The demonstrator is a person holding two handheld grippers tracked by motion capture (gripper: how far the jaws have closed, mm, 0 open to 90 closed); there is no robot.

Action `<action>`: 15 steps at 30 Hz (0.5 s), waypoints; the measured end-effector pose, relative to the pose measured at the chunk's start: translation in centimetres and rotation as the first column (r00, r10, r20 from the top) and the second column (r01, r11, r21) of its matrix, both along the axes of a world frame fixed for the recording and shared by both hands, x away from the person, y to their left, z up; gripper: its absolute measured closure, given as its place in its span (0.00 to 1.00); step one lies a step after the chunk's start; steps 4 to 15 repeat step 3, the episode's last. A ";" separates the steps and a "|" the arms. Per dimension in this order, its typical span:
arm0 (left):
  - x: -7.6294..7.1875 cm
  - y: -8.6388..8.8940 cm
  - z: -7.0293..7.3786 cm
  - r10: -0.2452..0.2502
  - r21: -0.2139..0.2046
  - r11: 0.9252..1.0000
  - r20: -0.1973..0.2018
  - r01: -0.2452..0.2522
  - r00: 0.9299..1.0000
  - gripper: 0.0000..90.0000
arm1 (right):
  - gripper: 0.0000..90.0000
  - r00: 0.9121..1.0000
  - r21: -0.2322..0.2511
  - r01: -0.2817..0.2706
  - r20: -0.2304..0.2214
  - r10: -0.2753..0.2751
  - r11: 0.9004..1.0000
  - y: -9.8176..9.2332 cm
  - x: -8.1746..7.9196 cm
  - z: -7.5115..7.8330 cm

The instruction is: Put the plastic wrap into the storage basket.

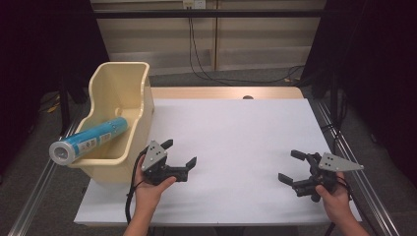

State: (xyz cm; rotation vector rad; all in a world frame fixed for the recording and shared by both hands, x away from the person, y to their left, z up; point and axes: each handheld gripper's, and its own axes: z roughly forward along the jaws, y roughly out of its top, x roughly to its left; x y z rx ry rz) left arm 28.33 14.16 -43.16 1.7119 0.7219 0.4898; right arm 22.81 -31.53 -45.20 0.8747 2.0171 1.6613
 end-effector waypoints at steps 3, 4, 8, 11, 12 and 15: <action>0.0 0.0 -0.1 0.003 -0.005 1.000 0.005 -0.003 1.000 0.01 | 0.02 1.000 -0.001 0.001 0.001 -0.001 1.000 0.0 0.0 0.0; 0.0 0.0 -0.1 0.003 -0.005 1.000 0.005 -0.003 1.000 0.01 | 0.02 1.000 -0.001 0.001 0.001 -0.001 1.000 0.0 0.0 0.0; 0.0 0.0 -0.1 0.003 -0.005 1.000 0.005 -0.003 1.000 0.01 | 0.02 1.000 -0.001 0.001 0.001 -0.001 1.000 0.0 0.0 0.0; 0.0 0.0 -0.1 0.003 -0.005 1.000 0.005 -0.003 1.000 0.01 | 0.02 1.000 -0.001 0.001 0.001 -0.001 1.000 0.0 0.0 0.0; 0.0 0.0 -0.1 0.003 -0.005 1.000 0.005 -0.003 1.000 0.01 | 0.02 1.000 -0.001 0.001 0.001 -0.001 1.000 0.0 0.0 0.0; 0.0 0.0 -0.1 0.003 -0.005 1.000 0.005 -0.003 1.000 0.01 | 0.02 1.000 -0.001 0.001 0.001 -0.001 1.000 0.0 0.0 0.0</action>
